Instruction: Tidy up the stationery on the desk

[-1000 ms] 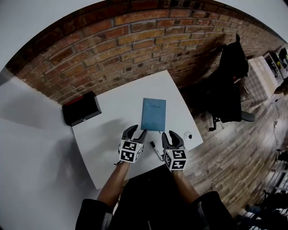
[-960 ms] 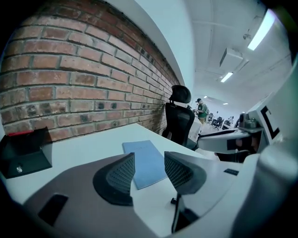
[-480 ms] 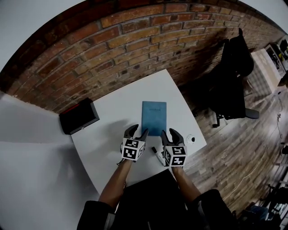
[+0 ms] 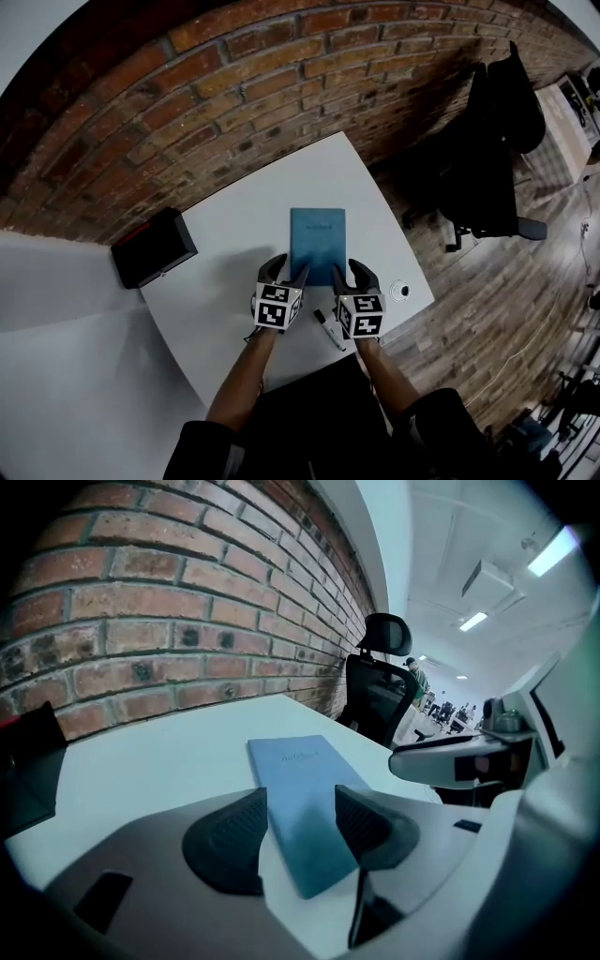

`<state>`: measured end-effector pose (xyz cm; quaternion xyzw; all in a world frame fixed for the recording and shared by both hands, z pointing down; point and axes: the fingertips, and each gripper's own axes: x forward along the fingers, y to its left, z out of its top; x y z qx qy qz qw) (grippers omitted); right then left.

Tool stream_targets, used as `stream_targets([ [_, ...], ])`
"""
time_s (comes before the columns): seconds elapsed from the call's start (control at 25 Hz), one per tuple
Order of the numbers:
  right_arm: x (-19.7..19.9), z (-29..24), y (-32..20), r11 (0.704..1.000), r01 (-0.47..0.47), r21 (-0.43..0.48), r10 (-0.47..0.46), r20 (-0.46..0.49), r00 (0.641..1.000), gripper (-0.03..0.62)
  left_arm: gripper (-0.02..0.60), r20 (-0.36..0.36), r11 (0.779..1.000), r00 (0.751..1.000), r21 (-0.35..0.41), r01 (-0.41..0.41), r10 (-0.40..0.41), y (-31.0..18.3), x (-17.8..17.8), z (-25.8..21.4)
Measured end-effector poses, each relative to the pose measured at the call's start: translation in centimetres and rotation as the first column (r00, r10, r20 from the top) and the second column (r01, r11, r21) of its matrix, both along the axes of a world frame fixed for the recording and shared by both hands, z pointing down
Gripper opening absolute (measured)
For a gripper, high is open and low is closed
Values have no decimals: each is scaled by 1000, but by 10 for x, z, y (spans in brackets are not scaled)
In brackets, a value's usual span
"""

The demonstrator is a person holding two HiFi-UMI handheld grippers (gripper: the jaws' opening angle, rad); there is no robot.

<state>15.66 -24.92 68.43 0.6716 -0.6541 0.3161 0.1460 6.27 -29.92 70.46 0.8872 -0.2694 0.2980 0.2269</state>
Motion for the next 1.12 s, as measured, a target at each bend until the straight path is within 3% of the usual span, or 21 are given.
stream_targets([
  [0.8, 17, 68, -16, 984, 28, -176, -15, 77, 997, 166, 235, 57, 989, 995, -119, 86, -80, -10, 11, 51],
  [1.12, 11, 77, -13, 977, 67, -204, -42, 126, 991, 166, 233, 83, 992, 993, -90, 89, -82, -9, 11, 53],
])
